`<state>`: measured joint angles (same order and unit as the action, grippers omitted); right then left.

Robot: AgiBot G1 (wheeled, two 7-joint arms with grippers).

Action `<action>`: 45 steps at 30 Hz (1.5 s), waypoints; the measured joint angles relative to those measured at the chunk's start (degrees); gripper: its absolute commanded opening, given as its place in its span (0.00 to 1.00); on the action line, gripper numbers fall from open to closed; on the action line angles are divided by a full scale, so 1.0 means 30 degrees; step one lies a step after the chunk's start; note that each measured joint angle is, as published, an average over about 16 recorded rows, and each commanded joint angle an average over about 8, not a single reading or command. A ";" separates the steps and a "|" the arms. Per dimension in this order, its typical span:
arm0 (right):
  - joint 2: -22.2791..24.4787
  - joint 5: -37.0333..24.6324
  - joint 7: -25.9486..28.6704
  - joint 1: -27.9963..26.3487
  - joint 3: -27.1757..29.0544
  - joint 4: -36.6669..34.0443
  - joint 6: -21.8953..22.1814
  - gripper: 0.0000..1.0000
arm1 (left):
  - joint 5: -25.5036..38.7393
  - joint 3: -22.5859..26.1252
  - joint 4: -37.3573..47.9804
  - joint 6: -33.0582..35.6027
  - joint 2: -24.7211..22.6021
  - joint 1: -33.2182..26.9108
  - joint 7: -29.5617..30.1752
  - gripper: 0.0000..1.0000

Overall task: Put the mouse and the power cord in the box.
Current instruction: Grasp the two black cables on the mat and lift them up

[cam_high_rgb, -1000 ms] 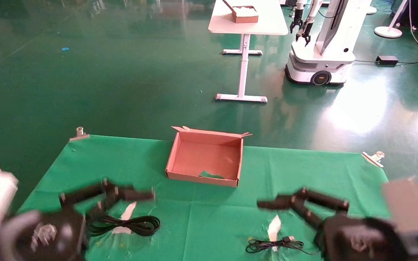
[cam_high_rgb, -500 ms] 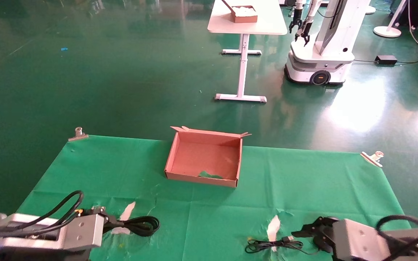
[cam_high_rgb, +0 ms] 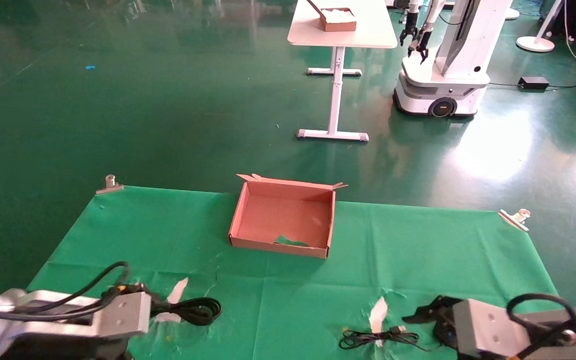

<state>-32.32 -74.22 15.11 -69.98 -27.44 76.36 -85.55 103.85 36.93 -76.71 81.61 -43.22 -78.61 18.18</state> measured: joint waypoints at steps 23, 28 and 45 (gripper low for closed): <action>0.0901 0.0627 0.0090 0.0631 0.0200 0.0012 0.0235 1.00 | 1.0205 0.2977 0.3835 -0.3913 -0.5563 -0.0283 0.3783 1.00; 0.0763 0.0092 -0.0028 0.0541 -0.0007 0.0042 0.0326 1.00 | 1.0340 0.2990 0.4264 -0.4179 -0.5737 -0.0361 0.3721 1.00; -0.3711 -0.8049 -0.0631 -0.2077 -0.3289 -0.1607 0.1416 1.00 | 1.0302 0.2988 0.4595 -0.4323 -0.5830 -0.0446 0.3537 1.00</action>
<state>-43.45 -98.37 13.22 -76.22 -37.31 71.54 -81.30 134.76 45.90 -62.93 68.64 -60.71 -79.95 28.79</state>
